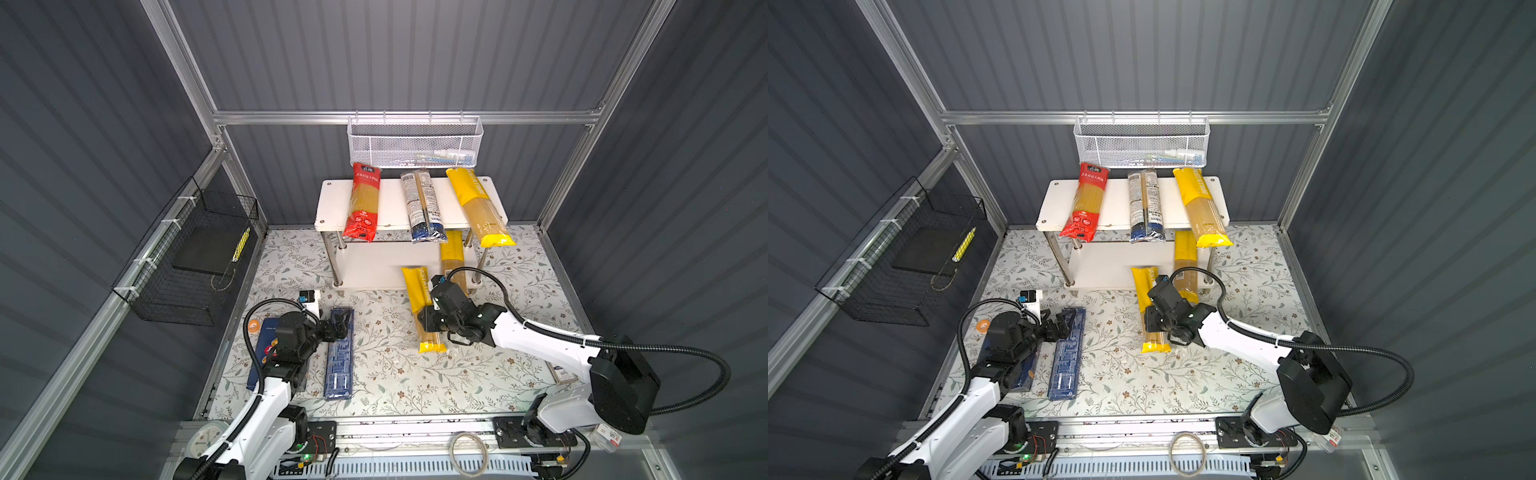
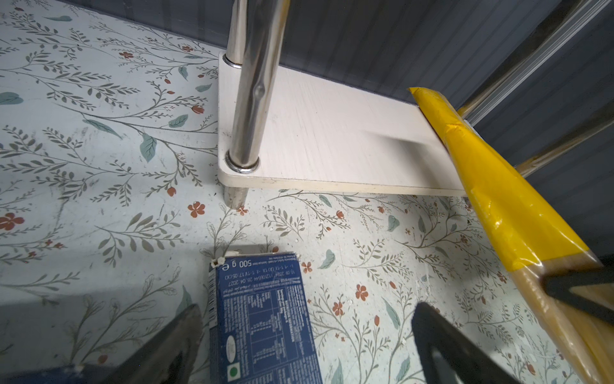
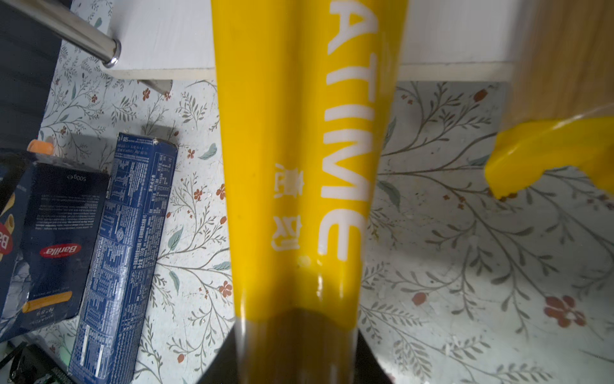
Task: Arrange pasta packages on shelves
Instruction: Place the pasta bag on the shelf.
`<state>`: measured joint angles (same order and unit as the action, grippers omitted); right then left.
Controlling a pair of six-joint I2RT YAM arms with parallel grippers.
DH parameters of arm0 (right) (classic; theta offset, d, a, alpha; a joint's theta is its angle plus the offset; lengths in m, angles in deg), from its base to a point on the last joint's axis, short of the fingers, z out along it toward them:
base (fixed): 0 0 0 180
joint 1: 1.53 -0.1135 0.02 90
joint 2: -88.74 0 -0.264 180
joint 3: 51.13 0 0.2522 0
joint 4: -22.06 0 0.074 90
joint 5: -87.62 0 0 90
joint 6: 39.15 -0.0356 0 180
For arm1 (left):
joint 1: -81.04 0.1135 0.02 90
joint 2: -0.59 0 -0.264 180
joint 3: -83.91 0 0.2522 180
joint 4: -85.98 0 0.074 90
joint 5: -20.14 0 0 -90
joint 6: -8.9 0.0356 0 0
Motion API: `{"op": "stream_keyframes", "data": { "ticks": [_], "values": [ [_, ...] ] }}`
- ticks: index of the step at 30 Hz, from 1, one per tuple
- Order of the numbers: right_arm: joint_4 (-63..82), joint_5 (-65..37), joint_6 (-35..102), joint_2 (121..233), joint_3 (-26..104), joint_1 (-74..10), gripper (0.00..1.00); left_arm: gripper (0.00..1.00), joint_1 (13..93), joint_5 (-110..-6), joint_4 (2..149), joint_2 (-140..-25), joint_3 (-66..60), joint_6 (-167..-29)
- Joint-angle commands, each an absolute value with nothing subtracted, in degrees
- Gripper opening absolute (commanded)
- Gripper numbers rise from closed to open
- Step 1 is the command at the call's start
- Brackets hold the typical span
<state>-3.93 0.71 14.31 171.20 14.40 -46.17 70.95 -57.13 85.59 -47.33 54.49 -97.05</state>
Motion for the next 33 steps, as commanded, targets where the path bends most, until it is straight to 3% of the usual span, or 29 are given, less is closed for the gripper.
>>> {"op": "stream_keyframes", "data": {
  "ticks": [1, 33],
  "values": [
    [5.24, 1.11, 15.51, 170.67, 17.40, -44.21, 0.27, 0.99, 70.81, -56.18, 86.46, -47.46, 54.36, -96.76],
    [10.40, 0.25, 17.82, 185.01, 30.30, -35.62, 0.31, 0.99, 70.84, -55.77, 86.51, -47.84, 54.31, -96.75]
  ]
}}
